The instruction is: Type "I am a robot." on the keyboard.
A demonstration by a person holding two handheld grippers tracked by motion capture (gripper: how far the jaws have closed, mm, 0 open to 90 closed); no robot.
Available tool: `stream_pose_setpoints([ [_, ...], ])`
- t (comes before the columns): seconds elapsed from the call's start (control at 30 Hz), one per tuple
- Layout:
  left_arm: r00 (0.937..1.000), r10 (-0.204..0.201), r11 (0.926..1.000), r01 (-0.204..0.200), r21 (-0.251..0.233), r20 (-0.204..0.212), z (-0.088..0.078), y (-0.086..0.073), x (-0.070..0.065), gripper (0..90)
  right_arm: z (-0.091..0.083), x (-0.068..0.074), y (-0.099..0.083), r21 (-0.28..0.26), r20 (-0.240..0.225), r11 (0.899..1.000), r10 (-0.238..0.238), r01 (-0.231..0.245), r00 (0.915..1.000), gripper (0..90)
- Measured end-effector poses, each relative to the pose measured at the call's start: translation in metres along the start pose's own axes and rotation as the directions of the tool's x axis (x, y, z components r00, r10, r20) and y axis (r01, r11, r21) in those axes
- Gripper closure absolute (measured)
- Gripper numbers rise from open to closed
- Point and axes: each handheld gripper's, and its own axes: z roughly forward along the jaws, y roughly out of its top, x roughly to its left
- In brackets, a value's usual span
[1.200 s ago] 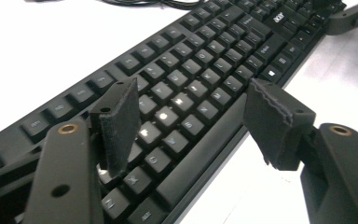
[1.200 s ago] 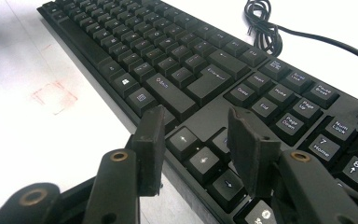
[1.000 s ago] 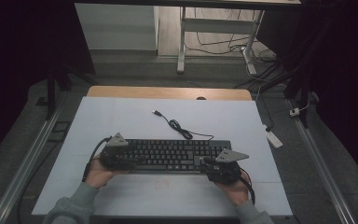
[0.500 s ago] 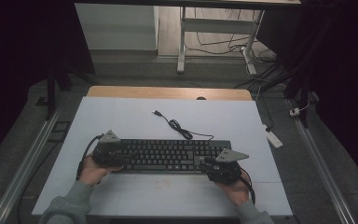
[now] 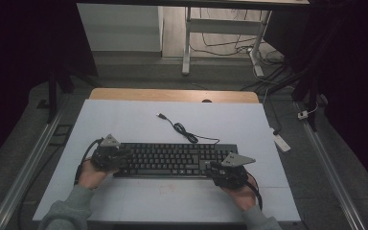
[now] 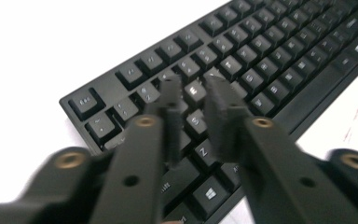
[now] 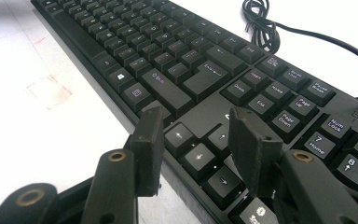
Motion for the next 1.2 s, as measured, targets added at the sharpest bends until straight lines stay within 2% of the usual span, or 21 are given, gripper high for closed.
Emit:
stream_pose_setpoints([
  [0.1, 1.0000, 0.004, 0.9998, -0.004, 0.019, 0.002, 0.003, -0.002, 0.001, 88.6, 0.000, 0.000, 0.000, 0.000, 0.001, 1.000, 0.001, -0.001, 1.0000, 55.6],
  [0.33, 0.9999, 0.002, 0.9990, -0.001, 0.045, -0.015, 0.008, -0.004, 0.003, 88.9, 0.000, 0.000, 0.000, 0.002, 0.002, 1.000, 0.001, -0.001, 1.0000, 55.5],
  [0.87, 0.9997, 0.004, 0.9972, -0.002, 0.075, -0.025, 0.017, -0.006, 0.003, 88.8, 0.001, -0.001, -0.001, 0.006, 0.001, 1.000, -0.004, 0.004, 1.0000, 55.4],
  [1.2, 0.9997, 0.001, 0.9973, 0.001, 0.073, -0.026, 0.018, -0.007, 0.003, 88.8, 0.001, 0.000, -0.001, 0.009, 0.001, 1.000, -0.005, 0.005, 1.0000, 55.3],
])
